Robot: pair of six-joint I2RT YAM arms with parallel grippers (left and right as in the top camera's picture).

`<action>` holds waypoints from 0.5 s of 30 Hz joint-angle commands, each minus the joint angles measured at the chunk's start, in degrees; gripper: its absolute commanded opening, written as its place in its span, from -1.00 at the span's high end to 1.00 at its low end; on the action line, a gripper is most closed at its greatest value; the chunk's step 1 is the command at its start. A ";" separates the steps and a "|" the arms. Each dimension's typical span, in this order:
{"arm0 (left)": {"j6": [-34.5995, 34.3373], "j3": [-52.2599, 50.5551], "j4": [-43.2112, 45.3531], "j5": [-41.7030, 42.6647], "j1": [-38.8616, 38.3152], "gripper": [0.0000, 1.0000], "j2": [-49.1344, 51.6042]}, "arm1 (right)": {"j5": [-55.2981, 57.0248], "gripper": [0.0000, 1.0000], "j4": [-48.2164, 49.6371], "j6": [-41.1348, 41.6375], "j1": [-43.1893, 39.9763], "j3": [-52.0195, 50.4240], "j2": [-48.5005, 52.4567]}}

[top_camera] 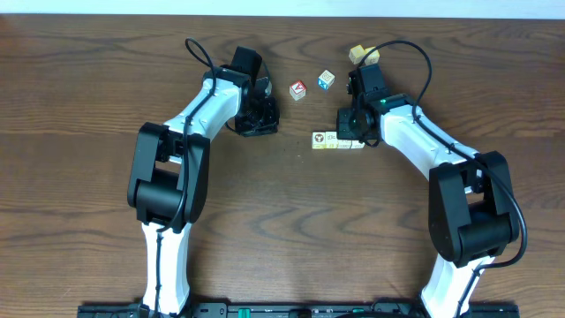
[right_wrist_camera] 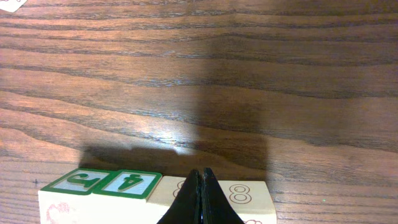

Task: Lift 4 blocks

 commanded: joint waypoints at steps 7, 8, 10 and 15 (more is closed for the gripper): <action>0.83 -0.42 -0.42 0.11 0.20 0.86 -0.70 | 0.22 0.98 -2.95 0.96 -1.40 4.90 0.09; 0.83 -0.42 -0.46 0.11 0.17 0.86 -0.70 | 0.20 0.98 -4.07 1.11 -1.95 6.08 0.09; 0.83 -0.42 -0.52 0.11 0.17 0.86 -0.70 | 0.22 0.98 -5.88 1.07 -2.89 7.85 0.09; 1.01 -0.42 -0.52 0.11 0.17 0.86 -0.70 | -0.07 0.98 -11.06 1.07 -6.38 10.80 0.09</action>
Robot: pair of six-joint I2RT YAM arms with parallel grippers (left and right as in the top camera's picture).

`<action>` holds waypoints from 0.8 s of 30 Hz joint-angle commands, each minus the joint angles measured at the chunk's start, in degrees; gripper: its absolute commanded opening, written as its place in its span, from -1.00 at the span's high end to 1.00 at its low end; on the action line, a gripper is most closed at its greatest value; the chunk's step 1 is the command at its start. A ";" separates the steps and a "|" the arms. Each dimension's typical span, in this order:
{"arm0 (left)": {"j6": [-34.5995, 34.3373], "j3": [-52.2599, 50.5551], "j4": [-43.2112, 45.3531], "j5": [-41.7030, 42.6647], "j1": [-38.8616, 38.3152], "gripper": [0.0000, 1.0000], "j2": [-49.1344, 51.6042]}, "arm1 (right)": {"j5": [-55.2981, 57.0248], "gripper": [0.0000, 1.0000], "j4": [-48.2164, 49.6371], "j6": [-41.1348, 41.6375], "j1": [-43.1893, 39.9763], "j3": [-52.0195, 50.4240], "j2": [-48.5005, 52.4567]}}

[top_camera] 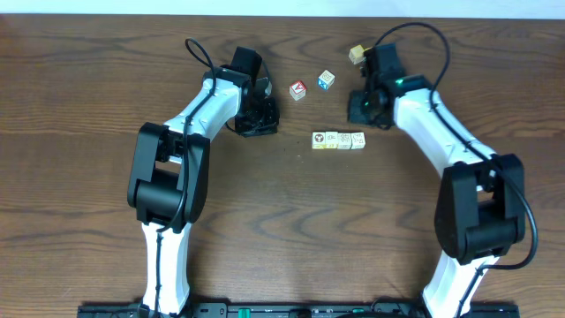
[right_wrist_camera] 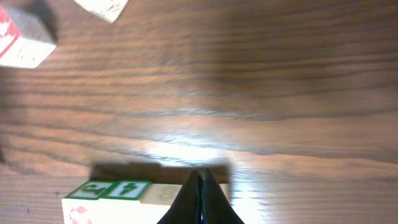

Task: Lift 4 blocks

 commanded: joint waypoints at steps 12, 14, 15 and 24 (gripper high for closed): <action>1.01 -0.42 0.20 0.13 0.17 0.85 -0.70 | -2.89 0.98 -9.81 2.08 -4.28 -4.48 0.07; 1.01 -0.42 0.31 0.13 0.17 0.85 -0.70 | -4.26 0.98 -7.41 2.10 -4.24 -5.84 0.07; 1.01 -0.42 0.28 0.13 0.17 0.86 -0.70 | -4.90 0.98 -6.49 2.10 -4.24 -6.08 0.07; 1.01 -0.42 -0.13 0.13 0.17 0.86 -0.70 | -8.13 0.98 -4.11 2.08 -4.13 -6.19 0.07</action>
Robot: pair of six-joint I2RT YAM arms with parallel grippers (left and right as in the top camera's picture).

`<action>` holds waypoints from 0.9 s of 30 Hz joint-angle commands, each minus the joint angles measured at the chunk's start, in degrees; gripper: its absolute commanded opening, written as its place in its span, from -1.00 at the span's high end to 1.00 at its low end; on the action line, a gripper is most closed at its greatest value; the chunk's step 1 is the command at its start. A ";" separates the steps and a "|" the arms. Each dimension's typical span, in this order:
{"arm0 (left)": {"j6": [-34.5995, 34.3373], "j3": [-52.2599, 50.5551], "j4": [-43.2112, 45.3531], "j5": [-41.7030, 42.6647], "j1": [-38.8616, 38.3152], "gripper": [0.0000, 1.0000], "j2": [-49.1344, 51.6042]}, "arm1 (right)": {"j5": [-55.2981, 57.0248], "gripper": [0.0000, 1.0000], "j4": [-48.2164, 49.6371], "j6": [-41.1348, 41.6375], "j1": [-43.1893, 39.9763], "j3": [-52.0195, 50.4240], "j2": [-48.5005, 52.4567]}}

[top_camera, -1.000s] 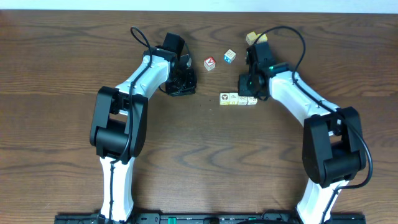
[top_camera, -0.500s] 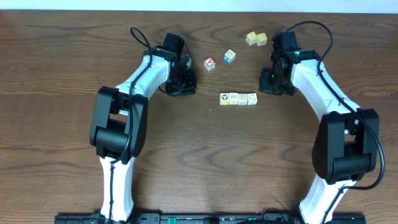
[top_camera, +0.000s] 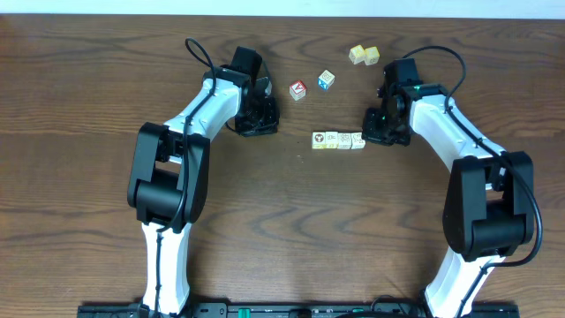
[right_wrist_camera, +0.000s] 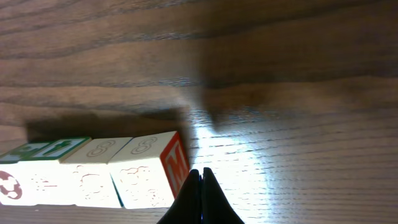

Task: Lift 4 blocks

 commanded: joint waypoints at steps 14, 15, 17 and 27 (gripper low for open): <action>1.01 -0.42 -0.33 0.13 0.17 0.86 -0.70 | -4.24 0.98 0.11 0.74 0.61 -0.26 -0.02; 1.01 -0.42 -0.33 0.13 0.17 0.85 -0.70 | -4.24 0.98 0.11 0.74 0.61 -0.26 -0.02; 1.01 -0.42 -0.33 0.13 0.17 0.85 -0.70 | -4.24 0.98 0.13 0.74 0.59 -0.26 -0.02; 1.01 -0.42 -0.35 0.13 0.17 0.85 -0.70 | -0.81 0.98 -0.02 0.33 0.59 -0.26 -0.02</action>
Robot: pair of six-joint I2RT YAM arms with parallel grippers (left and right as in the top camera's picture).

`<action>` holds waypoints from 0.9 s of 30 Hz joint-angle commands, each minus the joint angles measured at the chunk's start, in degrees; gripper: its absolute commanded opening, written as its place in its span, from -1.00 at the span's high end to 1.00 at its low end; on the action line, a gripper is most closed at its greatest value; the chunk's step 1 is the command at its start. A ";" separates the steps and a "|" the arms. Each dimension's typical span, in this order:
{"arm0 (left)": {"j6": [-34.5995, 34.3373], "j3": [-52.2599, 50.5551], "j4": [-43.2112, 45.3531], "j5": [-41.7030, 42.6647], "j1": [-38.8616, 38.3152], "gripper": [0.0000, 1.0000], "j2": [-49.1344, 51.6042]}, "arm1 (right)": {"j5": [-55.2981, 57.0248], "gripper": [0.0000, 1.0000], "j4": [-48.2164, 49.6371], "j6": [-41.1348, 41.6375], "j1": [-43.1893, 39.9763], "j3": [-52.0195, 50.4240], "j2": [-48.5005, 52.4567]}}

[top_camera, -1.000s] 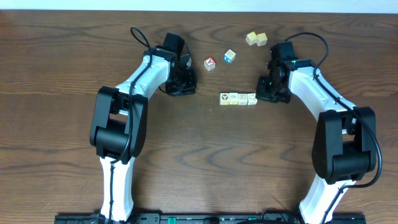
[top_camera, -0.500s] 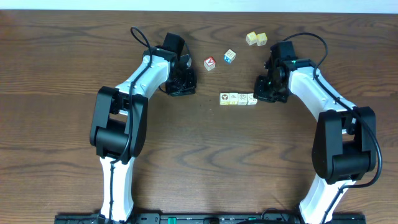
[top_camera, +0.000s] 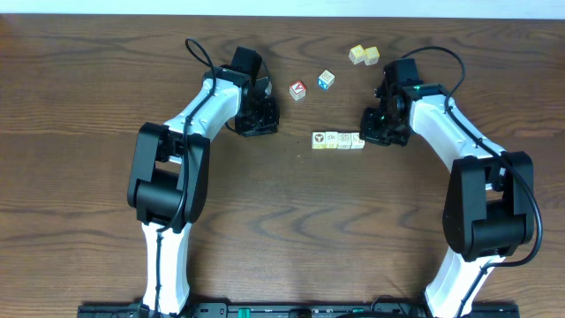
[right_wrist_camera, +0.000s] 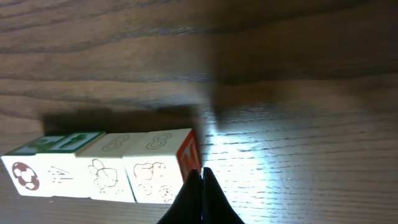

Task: Lift 4 blocks

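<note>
Four pale picture blocks lie side by side in a row [top_camera: 338,140] at mid-table; the right wrist view shows the same row of blocks [right_wrist_camera: 106,171], with a red-lettered face on its right end. My right gripper [right_wrist_camera: 201,174] is shut and holds nothing, its tips at that red end face. Overhead, the right gripper [top_camera: 368,134] sits just right of the row. My left gripper [top_camera: 257,121] rests low on the table left of the row, its jaws too dark to read.
Loose blocks lie behind the row: a red one [top_camera: 297,89], a blue one [top_camera: 327,79], and two yellow ones [top_camera: 363,55] at the far right. The table top [top_camera: 291,221] is dark wood.
My right gripper stays shut and has edged slightly closer to the row's right end. The row and the left arm have not visibly moved.
My shut right gripper first had its tips over the far side of the row. It then stood farther back near the yellow blocks. Later it was down beside the row's right end, where it now sits by the red face. The left arm stayed still throughout.
</note>
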 commanded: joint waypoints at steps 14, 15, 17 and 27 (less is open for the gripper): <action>0.98 -0.44 -0.37 0.13 0.17 0.86 -0.70 | -2.27 0.98 -0.68 0.39 0.63 -0.33 -0.02; 0.96 -0.44 -0.37 0.13 0.17 0.86 -0.70 | -2.29 0.98 -0.68 0.39 0.63 -0.33 -0.02; 0.98 -0.44 -0.35 0.13 0.17 0.86 -0.70 | -2.51 0.98 -0.68 0.37 0.68 -0.33 -0.02; 0.98 -0.44 -0.37 0.13 0.17 0.86 -0.70 | -1.86 0.98 -0.70 0.39 0.76 -0.28 -0.04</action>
